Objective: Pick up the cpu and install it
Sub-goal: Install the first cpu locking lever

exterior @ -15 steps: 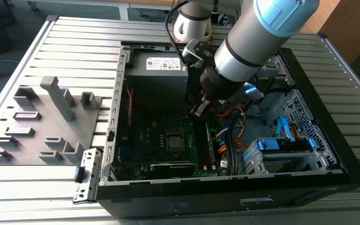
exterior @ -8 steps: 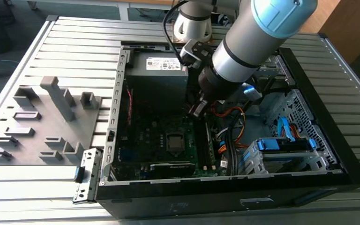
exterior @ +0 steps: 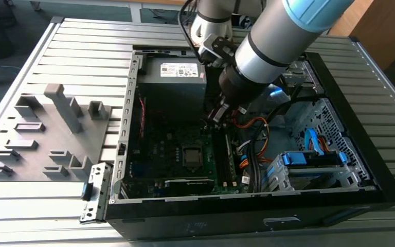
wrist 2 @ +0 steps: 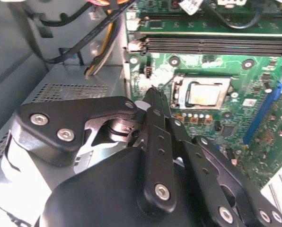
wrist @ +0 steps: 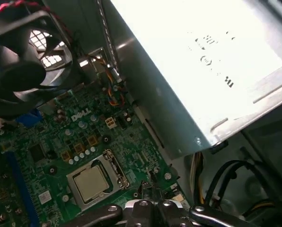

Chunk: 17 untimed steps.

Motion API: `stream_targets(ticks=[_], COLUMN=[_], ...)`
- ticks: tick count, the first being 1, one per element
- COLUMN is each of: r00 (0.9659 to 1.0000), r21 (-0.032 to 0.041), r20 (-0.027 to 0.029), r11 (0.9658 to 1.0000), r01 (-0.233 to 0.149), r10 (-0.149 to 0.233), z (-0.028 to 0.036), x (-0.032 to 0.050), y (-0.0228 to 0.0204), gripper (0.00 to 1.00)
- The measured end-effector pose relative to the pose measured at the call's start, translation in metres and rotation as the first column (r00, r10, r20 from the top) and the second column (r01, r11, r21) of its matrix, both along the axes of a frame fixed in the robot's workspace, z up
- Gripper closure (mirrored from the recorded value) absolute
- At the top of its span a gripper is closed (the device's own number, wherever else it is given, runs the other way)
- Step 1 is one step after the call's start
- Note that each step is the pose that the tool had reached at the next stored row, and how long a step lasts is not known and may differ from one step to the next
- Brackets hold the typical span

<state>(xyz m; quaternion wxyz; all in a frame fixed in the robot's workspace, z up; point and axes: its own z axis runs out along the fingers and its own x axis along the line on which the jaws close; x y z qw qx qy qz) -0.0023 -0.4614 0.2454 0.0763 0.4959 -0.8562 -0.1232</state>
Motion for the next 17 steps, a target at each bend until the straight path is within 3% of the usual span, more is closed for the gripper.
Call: stream_targets(ticks=[1,2,3,4,6,7,12,13,15,17], r00=[1.0000,1.0000,1.0000,1.0000,1.0000,1.0000,1.0000,1.0000,1.0000,1.0000], r21=[0.0062,0.0072,0.0208,0.0315,0.0467,0.0506,0.0534,0.0583,0.0749,0.0832], r20=[0.0004,0.0014,0.0021,0.0022,0.0022,0.0022,0.0027,0.0028,0.0031,0.0031], r11=[1.0000,1.0000,0.9998,0.9995,0.9989,0.9987,0.9986,0.9983,0.9972,0.9965], r01=[0.000,0.000,-0.001,-0.001,-0.002,-0.002,-0.002,-0.003,-0.003,-0.004], r10=[0.000,0.000,0.001,0.001,0.002,0.002,0.002,0.003,0.003,0.004], z=[0.0000,-0.0002,-0.0018,-0.0018,-0.0018,-0.0018,-0.0039,-0.0043,-0.0044,-0.0043], x=[-0.0004,-0.0038,-0.0094,-0.0095,-0.0096,-0.0097,-0.0147,-0.0151,-0.0153,-0.0154], y=[0.0000,0.0001,0.0000,0.0000,0.0000,0.0000,0.0000,-0.0001,0.0000,0.0000], gripper=[0.89,0.89,0.89,0.89,0.89,0.89,0.89,0.89,0.89,0.89])
